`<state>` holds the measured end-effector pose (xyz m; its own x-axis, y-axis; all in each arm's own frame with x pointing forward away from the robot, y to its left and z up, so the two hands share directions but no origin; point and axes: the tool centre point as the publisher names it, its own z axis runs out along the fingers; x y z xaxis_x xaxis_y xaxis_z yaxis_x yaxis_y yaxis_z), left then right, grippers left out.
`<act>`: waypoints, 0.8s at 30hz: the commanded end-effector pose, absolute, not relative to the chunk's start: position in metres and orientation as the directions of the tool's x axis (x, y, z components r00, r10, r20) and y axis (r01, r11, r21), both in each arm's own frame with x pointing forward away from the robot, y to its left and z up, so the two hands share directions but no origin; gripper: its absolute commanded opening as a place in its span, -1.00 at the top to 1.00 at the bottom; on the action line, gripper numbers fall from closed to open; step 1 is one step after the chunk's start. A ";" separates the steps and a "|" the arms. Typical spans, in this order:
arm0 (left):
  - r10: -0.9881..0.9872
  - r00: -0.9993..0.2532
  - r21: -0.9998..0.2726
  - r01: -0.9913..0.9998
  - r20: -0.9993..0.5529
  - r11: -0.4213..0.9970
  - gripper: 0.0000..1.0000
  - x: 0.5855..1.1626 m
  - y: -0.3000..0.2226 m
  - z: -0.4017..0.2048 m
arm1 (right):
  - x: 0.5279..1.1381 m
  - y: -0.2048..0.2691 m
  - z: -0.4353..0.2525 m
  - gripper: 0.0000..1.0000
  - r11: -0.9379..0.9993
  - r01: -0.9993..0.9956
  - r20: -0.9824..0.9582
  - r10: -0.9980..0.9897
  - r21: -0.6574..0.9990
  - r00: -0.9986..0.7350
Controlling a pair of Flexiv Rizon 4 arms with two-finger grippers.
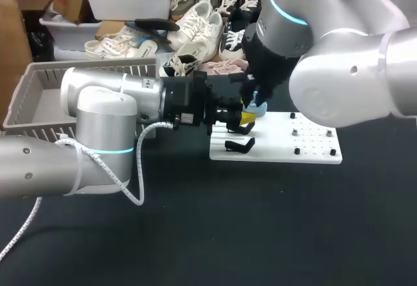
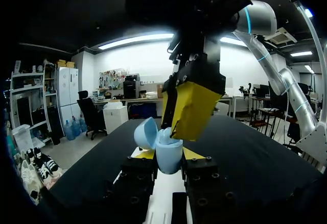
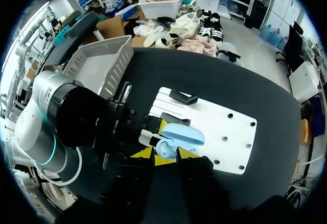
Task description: Pick up each earbud case from the left stands, insert the matching earbuds, close the lid, and place the case in the box.
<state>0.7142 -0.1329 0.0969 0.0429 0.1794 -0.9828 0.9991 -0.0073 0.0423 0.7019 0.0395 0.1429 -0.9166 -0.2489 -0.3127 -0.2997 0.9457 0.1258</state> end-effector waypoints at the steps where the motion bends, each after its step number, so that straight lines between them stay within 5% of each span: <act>1: 0.178 0.044 0.044 0.999 -0.983 -0.004 1.00 0.713 -0.133 0.097 | 0.703 0.041 0.143 0.22 0.946 -0.300 -0.310 -0.250 0.124 -0.917; 24: 0.178 0.044 0.044 0.999 -0.983 -0.004 1.00 0.713 -0.133 0.097 | 0.754 0.016 0.164 0.24 0.979 -0.157 -0.376 -0.096 0.133 -0.921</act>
<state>0.7143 -0.1328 0.0971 0.0430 0.1794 -0.9828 0.9991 -0.0072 0.0424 0.7401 0.0136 0.1714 -0.9167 -0.1059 -0.3853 -0.1698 0.9761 0.1358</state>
